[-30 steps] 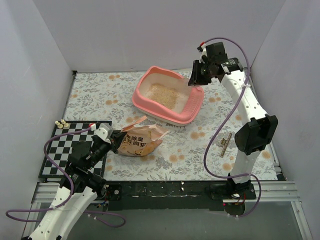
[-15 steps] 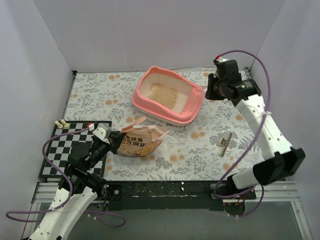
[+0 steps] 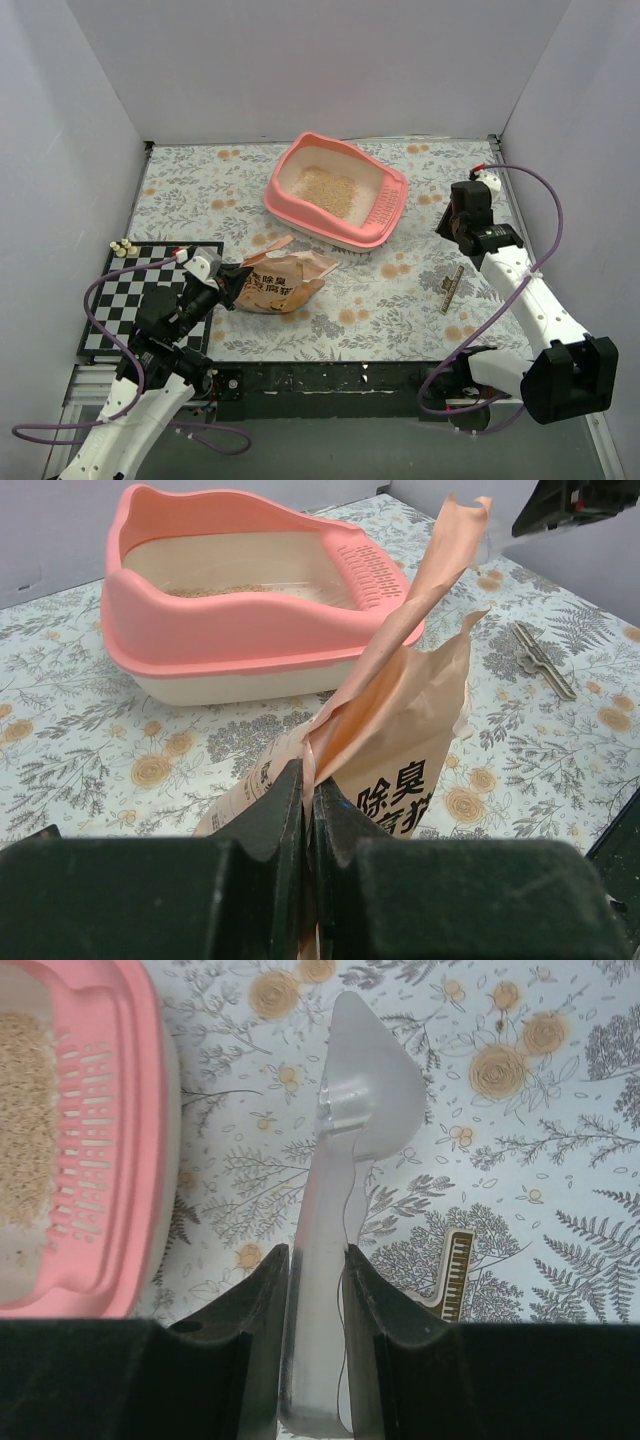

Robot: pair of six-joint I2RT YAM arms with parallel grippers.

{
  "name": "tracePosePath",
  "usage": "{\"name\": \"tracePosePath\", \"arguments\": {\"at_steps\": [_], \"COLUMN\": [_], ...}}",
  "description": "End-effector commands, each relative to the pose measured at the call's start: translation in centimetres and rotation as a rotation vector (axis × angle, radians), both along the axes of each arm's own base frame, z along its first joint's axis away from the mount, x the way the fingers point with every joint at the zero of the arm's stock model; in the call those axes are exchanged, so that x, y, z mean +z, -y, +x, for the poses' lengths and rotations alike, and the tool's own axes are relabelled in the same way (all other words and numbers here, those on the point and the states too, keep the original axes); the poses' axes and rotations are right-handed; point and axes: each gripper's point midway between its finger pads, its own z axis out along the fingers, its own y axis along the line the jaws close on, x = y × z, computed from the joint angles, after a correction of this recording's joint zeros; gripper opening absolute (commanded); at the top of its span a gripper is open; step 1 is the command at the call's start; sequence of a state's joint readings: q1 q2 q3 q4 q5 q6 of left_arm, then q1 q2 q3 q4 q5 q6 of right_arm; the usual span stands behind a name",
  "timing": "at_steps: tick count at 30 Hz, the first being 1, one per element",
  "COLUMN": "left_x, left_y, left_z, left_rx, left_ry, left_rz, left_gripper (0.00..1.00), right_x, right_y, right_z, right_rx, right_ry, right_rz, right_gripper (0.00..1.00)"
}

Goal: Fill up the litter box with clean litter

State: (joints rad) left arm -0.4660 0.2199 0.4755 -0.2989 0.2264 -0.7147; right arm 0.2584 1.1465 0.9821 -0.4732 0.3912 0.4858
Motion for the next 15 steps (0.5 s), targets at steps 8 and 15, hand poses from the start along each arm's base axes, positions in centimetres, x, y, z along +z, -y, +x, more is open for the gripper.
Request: {"name": "tracePosePath", "arguments": {"at_steps": [8, 15], "left_x": [4.9, 4.3], "left_y": [0.8, 1.0], "left_z": [-0.8, -0.4], "left_rx": [-0.06, -0.058], "left_ry": [0.138, 0.116], "left_rz": [-0.076, -0.065], "left_gripper": [0.0, 0.0], "right_x": [-6.0, -9.3], "right_y": [0.1, 0.6], "right_z": [2.1, 2.2], "right_rx": [-0.046, -0.025], "right_ry": [-0.012, -0.105], "right_rz": [0.153, 0.115], "right_gripper": [0.01, 0.25]}}
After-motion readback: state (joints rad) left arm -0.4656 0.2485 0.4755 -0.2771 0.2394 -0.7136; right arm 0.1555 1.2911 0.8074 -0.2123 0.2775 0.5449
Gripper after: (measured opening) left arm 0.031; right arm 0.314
